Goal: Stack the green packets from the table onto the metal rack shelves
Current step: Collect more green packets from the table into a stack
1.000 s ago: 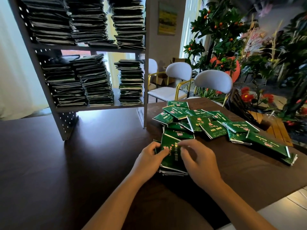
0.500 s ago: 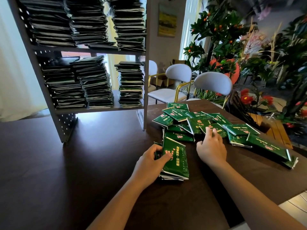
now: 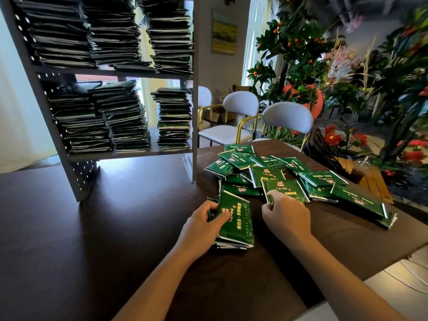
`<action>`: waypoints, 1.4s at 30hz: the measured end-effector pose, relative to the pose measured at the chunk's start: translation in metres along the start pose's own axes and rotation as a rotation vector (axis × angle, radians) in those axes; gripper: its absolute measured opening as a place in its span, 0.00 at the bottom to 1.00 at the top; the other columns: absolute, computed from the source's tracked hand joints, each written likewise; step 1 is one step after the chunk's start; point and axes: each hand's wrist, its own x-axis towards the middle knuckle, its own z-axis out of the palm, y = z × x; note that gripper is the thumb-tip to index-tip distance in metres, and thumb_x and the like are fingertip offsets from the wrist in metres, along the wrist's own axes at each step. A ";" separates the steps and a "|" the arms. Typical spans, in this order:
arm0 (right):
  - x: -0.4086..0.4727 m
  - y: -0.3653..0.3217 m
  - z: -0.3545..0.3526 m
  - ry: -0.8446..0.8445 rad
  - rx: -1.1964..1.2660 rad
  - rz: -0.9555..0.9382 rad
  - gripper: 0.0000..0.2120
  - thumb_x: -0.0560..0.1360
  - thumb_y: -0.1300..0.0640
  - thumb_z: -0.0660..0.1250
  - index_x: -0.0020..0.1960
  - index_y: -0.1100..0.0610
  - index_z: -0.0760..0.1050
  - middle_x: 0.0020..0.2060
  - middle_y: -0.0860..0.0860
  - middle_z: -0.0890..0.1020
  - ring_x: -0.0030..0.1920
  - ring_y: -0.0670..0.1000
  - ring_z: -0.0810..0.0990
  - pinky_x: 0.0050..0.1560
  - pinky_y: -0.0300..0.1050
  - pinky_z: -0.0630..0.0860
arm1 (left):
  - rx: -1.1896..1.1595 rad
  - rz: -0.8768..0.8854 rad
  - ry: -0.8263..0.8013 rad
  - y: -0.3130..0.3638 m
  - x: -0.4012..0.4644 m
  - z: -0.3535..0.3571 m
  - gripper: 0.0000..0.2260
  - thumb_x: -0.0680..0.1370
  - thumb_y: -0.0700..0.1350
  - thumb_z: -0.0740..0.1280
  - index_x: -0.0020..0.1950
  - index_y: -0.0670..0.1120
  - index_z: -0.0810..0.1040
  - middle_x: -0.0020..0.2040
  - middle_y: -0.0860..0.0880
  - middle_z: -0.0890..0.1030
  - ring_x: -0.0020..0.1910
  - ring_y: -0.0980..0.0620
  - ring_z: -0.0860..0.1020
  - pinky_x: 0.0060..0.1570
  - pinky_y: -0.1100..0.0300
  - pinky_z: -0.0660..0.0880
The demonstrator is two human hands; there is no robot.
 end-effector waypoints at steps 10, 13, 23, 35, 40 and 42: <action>0.022 0.003 0.011 -0.225 0.044 0.160 0.31 0.81 0.49 0.60 0.80 0.55 0.53 0.70 0.59 0.72 0.69 0.60 0.71 0.61 0.52 0.72 | 0.000 0.018 0.007 -0.001 -0.001 0.001 0.07 0.81 0.55 0.66 0.56 0.55 0.76 0.52 0.52 0.85 0.44 0.56 0.86 0.51 0.49 0.83; 0.012 0.000 0.008 -0.149 -0.112 0.060 0.24 0.80 0.55 0.58 0.76 0.56 0.63 0.59 0.55 0.80 0.56 0.57 0.80 0.45 0.47 0.71 | -0.013 0.015 0.010 -0.002 -0.001 0.001 0.07 0.80 0.56 0.67 0.55 0.56 0.76 0.51 0.53 0.85 0.45 0.56 0.86 0.52 0.48 0.83; -0.038 -0.026 -0.018 0.075 0.316 0.013 0.18 0.81 0.56 0.61 0.70 0.51 0.74 0.60 0.48 0.82 0.58 0.54 0.81 0.54 0.50 0.74 | -0.014 0.033 0.019 -0.001 -0.002 0.002 0.06 0.80 0.55 0.68 0.54 0.56 0.77 0.47 0.53 0.86 0.44 0.53 0.86 0.53 0.43 0.81; -0.076 -0.038 -0.018 -0.044 0.632 -0.330 0.22 0.73 0.45 0.58 0.63 0.47 0.81 0.61 0.34 0.76 0.63 0.31 0.71 0.65 0.34 0.68 | -0.079 0.013 0.055 0.004 -0.001 0.000 0.13 0.78 0.62 0.66 0.49 0.54 0.81 0.45 0.51 0.85 0.44 0.53 0.85 0.52 0.47 0.81; -0.048 -0.034 -0.018 0.035 0.851 -0.077 0.14 0.75 0.54 0.62 0.59 0.48 0.80 0.57 0.40 0.80 0.61 0.41 0.77 0.63 0.48 0.75 | 0.011 0.014 0.059 0.004 -0.002 0.000 0.05 0.81 0.54 0.66 0.52 0.54 0.78 0.45 0.53 0.84 0.42 0.57 0.84 0.50 0.53 0.82; -0.025 -0.030 -0.015 -0.033 0.672 -0.020 0.16 0.78 0.61 0.63 0.62 0.50 0.78 0.60 0.43 0.78 0.65 0.47 0.74 0.65 0.50 0.72 | 0.011 0.031 0.081 0.002 -0.002 0.000 0.04 0.81 0.53 0.65 0.52 0.55 0.77 0.46 0.53 0.84 0.43 0.56 0.85 0.50 0.53 0.82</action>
